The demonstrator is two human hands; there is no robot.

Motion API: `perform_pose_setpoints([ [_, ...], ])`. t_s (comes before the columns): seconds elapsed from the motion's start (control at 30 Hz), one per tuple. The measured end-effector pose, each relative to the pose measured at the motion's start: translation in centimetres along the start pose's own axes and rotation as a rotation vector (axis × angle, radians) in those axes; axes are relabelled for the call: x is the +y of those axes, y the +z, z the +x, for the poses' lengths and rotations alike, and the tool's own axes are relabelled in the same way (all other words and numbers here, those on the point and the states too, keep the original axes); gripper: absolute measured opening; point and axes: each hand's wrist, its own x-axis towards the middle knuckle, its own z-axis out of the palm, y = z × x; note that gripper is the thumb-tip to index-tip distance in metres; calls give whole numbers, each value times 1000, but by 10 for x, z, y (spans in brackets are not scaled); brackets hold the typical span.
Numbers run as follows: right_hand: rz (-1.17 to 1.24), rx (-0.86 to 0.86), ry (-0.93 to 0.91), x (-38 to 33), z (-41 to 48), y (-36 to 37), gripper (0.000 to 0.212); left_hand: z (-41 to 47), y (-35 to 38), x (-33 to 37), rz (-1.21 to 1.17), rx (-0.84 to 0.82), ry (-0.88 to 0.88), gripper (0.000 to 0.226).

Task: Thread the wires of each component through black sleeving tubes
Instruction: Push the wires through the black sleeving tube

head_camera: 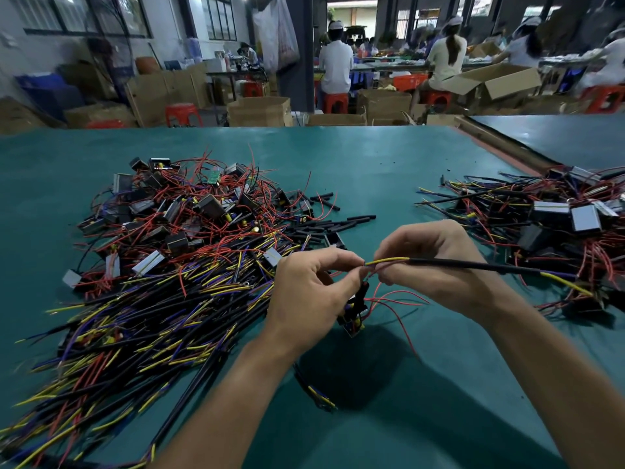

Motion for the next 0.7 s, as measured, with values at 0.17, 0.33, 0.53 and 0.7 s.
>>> perform_pose_setpoints([
  [0.17,-51,32,-18,2,2,-1,19,3,2,-3,-210,-83,-134,8],
  [0.33,-49,42,-33,5,2,-2,19,3,2,-2,-331,-157,-209,15],
  [0.53,-6,34,-2,7,3,0,24,3,4,-1,-378,-129,-271,12],
  [0.7,6,8,65,7,3,-1,27,2,5,0,-360,-120,-282,12],
])
